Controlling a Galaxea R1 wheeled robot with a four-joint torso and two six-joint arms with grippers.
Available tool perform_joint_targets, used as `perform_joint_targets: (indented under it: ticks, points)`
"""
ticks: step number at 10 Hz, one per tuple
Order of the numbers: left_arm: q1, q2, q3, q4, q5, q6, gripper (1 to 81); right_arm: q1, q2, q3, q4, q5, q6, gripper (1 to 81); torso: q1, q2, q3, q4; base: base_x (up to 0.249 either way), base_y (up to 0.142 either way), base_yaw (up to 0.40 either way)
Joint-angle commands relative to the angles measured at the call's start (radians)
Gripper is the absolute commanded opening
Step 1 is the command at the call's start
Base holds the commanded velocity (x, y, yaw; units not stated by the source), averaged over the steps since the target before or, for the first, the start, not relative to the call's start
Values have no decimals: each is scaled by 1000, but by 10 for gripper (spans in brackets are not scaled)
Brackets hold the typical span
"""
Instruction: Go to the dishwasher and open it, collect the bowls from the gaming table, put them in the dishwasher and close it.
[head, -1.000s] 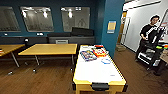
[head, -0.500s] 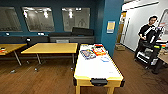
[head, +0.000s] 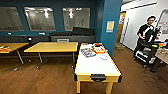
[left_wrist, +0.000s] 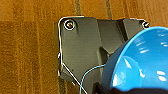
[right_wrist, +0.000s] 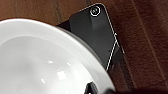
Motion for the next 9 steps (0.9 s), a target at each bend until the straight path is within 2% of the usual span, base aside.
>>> perform_joint_targets:
  ticks: [1,6,9]
  points:
    - [-41,-26,-4,13,35,5,10,37,-26,8,-20,-62,-5,10,1,0,0,0,-162,0,0]
    - [-43,-23,-4,19,33,5,10,37,-20,2,-23,-62,-5,10,1,0,0,0,-160,0,0]
    - [-41,-22,-4,18,33,5,10,38,-13,-7,-23,-64,-4,10,1,0,0,0,-37,0,0]
